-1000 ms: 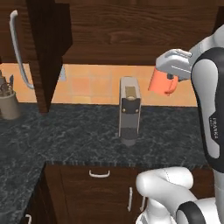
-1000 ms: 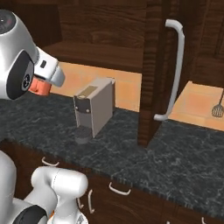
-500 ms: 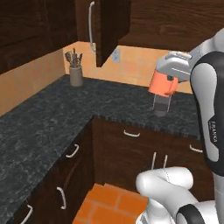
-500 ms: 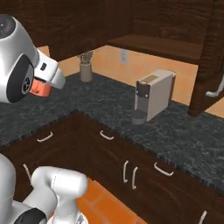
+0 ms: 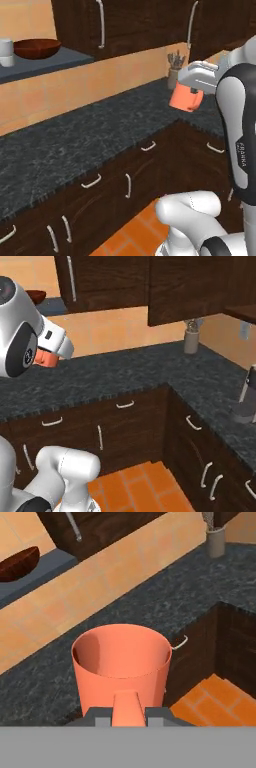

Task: Gather all objects into one cabinet and sort the glasses and bowls to opposite sides.

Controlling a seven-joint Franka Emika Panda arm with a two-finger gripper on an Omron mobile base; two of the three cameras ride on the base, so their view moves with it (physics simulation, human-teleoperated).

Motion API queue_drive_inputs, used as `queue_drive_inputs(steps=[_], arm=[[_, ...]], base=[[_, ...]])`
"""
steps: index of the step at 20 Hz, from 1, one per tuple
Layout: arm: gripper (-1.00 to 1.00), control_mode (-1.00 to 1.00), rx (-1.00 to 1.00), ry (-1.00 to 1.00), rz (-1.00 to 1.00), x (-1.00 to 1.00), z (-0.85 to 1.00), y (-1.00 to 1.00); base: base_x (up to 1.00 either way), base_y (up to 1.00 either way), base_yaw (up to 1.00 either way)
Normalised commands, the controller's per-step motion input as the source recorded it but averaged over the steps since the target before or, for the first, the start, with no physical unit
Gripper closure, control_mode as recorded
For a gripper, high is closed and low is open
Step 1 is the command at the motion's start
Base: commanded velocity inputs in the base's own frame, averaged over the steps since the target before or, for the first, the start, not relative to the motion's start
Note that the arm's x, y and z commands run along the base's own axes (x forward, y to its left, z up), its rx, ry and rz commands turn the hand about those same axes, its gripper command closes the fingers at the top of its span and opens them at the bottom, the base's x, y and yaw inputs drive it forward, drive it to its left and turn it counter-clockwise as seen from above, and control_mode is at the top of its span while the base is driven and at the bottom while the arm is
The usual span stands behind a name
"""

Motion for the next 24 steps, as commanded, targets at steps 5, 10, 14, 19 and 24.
queue_drive_inputs(steps=[5, 10, 14, 19, 24], arm=[[1.0, 1.0, 0.0, 0.0, 0.0, 0.0, 0.0, 0.0], [1.0, 1.0, 0.0, 0.0, 0.0, 0.0, 0.0, 0.0], [1.0, 1.0, 0.0, 0.0, 0.0, 0.0, 0.0, 0.0], [1.0, 1.0, 0.0, 0.0, 0.0, 0.0, 0.0, 0.0], [1.0, 1.0, 0.0, 0.0, 0.0, 0.0, 0.0, 0.0]], base=[[-0.13, 0.0, 0.74], [0.06, 0.08, 0.59], [0.32, 0.3, 0.34], [0.63, 0.31, 0.12], [0.36, 0.42, 0.13]])
